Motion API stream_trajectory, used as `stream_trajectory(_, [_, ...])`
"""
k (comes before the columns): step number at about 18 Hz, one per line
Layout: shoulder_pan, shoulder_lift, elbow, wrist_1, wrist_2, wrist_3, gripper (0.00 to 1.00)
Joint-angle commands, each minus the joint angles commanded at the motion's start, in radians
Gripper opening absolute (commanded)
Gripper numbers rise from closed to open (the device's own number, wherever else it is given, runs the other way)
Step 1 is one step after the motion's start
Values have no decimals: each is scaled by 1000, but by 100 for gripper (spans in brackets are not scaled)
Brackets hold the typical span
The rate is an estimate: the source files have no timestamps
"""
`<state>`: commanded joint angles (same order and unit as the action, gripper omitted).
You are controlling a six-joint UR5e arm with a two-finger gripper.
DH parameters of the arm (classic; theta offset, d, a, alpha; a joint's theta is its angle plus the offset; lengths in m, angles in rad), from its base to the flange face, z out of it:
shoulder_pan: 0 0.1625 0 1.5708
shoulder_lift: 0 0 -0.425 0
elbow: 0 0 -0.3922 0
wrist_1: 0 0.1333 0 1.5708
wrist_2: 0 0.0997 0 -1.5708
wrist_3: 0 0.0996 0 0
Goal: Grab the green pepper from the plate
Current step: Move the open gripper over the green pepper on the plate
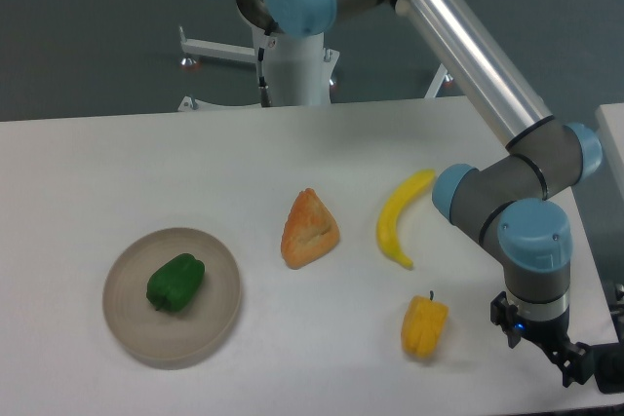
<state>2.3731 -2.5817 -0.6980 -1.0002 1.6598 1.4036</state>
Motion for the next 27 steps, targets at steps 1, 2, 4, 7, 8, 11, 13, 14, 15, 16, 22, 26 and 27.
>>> stream_trajectory(1, [0,0,-3,2,0,-3,100])
stream_trajectory(2, [0,2,-6,0,2,-3,100])
stream_trajectory(4, [-5,12,-15,-2,0,-3,100])
stream_trajectory(7, [-6,70,-87,-5,-3,-15,100])
stream_trajectory(8, [-6,96,-122,-5,-6,-26,100])
stream_trajectory(11, [-11,182,-230,-6,-8,-99,100])
stream_trajectory(13, [-20,254,-311,-17,-21,-168,100])
stream_trajectory(14, [-41,290,-349,-26,-37,-213,100])
stream_trajectory(15, [-57,323,-385,-34,-43,-272,100])
stream_trajectory(16, [-72,356,-417,-46,-44,-343,100])
stream_trajectory(22, [-179,518,-615,-61,-193,-690,100])
stream_trajectory(26, [-254,569,-764,-41,-248,-827,100])
stream_trajectory(27, [-271,569,-778,-31,-264,-854,100])
